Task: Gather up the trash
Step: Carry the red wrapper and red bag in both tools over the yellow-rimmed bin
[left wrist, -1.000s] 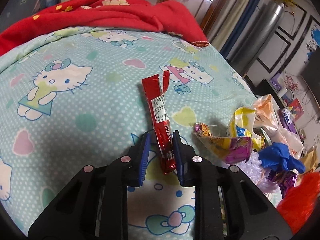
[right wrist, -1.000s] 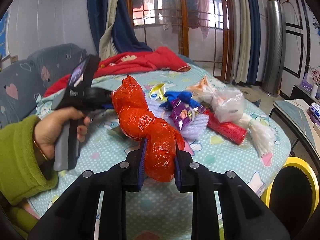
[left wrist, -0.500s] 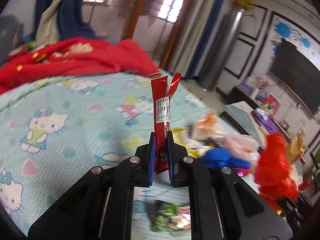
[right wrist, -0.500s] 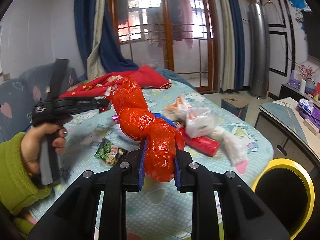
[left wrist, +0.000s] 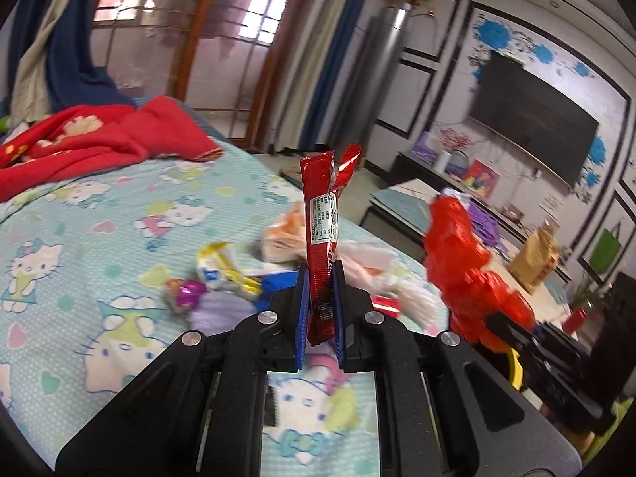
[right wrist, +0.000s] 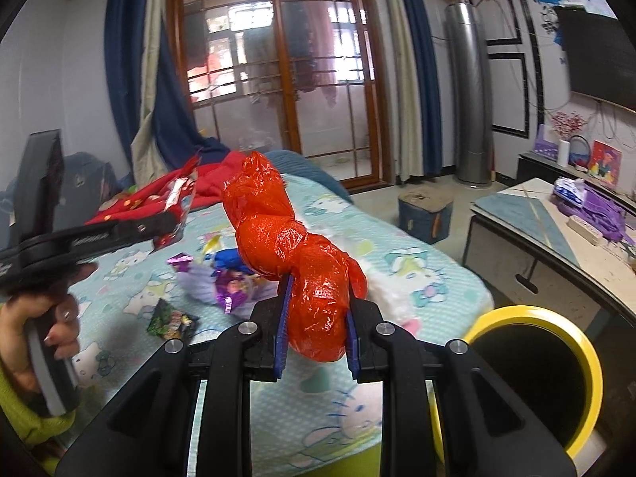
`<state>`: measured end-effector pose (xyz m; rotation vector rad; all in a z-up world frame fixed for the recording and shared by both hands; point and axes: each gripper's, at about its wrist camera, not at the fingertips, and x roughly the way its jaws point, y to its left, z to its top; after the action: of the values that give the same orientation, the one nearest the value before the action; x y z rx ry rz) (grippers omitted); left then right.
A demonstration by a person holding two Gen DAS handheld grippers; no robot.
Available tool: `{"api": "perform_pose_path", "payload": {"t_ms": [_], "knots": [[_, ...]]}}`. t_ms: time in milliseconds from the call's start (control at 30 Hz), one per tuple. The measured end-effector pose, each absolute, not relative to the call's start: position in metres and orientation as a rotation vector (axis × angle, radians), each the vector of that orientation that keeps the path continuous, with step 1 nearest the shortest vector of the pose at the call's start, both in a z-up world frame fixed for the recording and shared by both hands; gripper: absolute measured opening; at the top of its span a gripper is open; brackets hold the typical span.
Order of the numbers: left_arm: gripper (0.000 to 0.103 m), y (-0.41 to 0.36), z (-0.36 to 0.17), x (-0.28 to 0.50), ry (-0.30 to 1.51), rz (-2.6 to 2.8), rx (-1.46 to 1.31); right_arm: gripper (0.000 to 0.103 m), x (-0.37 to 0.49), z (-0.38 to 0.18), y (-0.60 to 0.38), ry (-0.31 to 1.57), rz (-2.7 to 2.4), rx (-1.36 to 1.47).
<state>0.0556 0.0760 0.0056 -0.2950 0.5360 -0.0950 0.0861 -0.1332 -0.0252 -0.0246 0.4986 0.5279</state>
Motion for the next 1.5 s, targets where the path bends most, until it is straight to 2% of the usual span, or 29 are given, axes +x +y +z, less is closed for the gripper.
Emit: {"api": "perform_pose_path", "payload": {"t_ms": [800,1500], "knots": [[0.006,-0.012,-0.006,0.068,0.577,-0.310,-0.207,0.022,0.105,-0.027,-0.226,0.503,0.271,0.062],[0.006,-0.087,-0.026,0.088,0.650,-0.469,-0.107,0.022,0.109,-0.054,-0.290,0.599,0.094,0.123]]}}
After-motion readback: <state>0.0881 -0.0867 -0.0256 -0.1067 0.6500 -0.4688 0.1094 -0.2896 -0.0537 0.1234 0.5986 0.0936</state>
